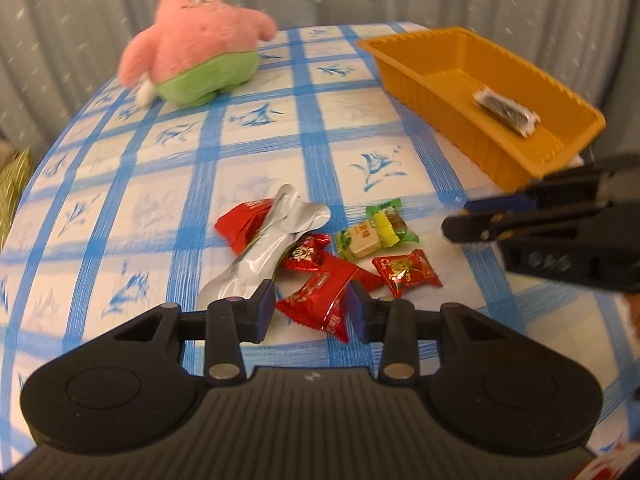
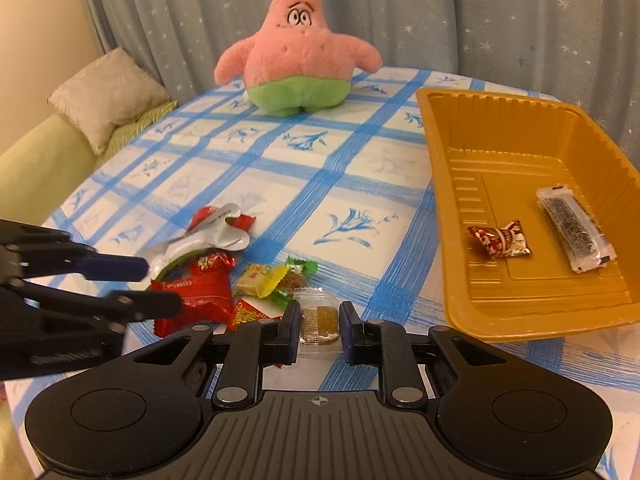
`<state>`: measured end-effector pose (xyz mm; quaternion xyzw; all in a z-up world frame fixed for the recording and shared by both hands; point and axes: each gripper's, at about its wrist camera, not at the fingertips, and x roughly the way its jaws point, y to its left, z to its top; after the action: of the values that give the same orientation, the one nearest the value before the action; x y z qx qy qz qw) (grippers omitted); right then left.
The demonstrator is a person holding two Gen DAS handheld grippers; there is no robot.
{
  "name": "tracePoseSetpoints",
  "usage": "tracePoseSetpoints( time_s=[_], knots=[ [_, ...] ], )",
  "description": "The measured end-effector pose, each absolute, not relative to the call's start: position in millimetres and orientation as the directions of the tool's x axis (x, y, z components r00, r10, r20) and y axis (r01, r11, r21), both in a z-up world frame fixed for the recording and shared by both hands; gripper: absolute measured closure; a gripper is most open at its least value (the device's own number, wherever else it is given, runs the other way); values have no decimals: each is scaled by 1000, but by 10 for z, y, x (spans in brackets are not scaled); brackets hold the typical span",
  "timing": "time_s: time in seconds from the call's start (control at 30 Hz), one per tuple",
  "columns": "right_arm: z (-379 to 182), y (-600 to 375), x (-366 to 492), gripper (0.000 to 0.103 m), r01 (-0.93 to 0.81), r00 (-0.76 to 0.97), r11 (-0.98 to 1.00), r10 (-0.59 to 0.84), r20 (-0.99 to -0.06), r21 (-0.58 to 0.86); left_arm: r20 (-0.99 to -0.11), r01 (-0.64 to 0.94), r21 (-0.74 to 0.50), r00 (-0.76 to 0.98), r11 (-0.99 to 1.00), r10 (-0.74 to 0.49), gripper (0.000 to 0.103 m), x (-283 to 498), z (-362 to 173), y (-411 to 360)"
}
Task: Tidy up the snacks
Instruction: 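Grasp the red candy bag with the left gripper while the right gripper grasps a small clear candy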
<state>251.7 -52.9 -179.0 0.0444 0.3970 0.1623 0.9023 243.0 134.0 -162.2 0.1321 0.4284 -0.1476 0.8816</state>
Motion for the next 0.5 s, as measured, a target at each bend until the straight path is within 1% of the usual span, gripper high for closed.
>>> tracePoseSetpoints(
  time_s=[0.23,0.37,0.5],
  knots=[
    [-1710,-649,2437,82,-243,621,940,341,-706,240,-812,451,135,560,882,-162,66,2514,-1740,1211],
    [-1702,-696,2386,82,-238,614,939,344,-711,248,-822,438,127,548,890,-153,66,2521,-1778,1190],
    [-1702,-738,2348,82,-237,605,936,351,-715,258,-829,417,118,541,901,-142,69,2512,-1800,1178]
  ],
)
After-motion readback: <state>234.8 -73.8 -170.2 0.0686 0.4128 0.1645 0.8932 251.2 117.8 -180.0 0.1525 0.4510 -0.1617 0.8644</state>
